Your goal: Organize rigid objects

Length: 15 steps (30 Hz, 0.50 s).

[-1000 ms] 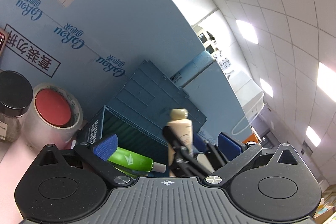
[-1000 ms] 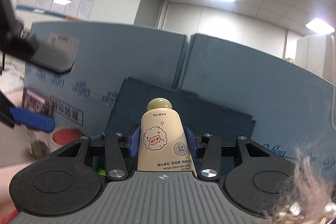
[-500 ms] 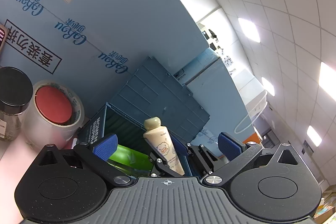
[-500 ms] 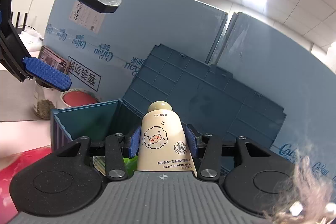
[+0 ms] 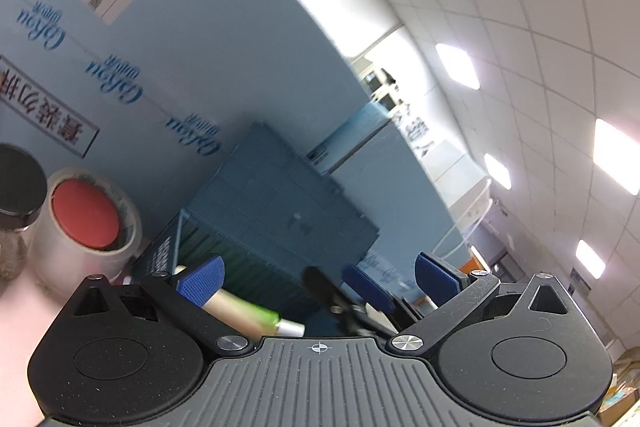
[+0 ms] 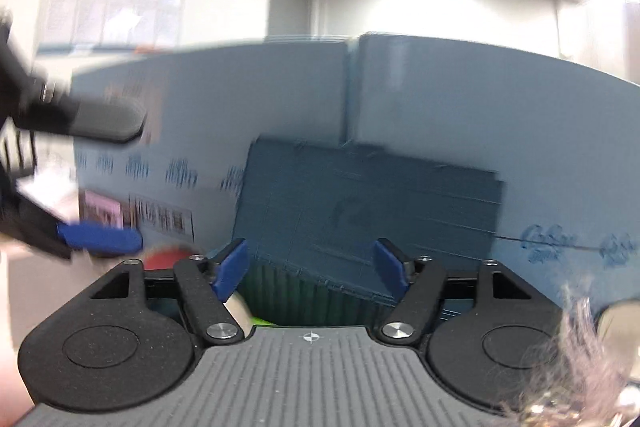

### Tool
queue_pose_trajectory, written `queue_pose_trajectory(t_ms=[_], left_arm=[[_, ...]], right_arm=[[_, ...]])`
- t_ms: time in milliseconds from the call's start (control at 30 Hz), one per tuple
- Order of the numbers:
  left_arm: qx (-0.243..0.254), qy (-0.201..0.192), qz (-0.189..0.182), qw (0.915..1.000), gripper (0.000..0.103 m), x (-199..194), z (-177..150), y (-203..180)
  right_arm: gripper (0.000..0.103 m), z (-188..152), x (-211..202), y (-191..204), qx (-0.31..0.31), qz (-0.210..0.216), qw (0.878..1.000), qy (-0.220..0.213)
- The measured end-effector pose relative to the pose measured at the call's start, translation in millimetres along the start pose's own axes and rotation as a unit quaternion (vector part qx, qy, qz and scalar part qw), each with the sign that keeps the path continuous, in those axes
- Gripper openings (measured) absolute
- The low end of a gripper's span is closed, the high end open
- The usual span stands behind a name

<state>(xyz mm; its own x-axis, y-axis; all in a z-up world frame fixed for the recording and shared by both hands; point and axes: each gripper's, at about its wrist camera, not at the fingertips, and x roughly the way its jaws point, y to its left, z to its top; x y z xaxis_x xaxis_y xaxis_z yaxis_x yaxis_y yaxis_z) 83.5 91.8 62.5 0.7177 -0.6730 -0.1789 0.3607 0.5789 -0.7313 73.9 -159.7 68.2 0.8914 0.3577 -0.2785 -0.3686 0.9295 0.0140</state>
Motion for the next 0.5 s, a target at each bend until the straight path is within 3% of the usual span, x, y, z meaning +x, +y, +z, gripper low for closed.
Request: queue_pose_trajectory(t_ms=[300,500], left_arm=[[0.067,-0.050,-0.032,0.9960,0.103,-9.4,-11.6,-35.0],[0.144,-0.079,-0.038,0.9858,0.103,-15.0,-28.2,-68.6]], right_arm=[[0.088,11.0,-62.4,-15.0,0.067,-0.029,0.996,-0.053],[0.098,-4.7,-103.4,-20.3,0.107,-0.054,0.990,-0.077]])
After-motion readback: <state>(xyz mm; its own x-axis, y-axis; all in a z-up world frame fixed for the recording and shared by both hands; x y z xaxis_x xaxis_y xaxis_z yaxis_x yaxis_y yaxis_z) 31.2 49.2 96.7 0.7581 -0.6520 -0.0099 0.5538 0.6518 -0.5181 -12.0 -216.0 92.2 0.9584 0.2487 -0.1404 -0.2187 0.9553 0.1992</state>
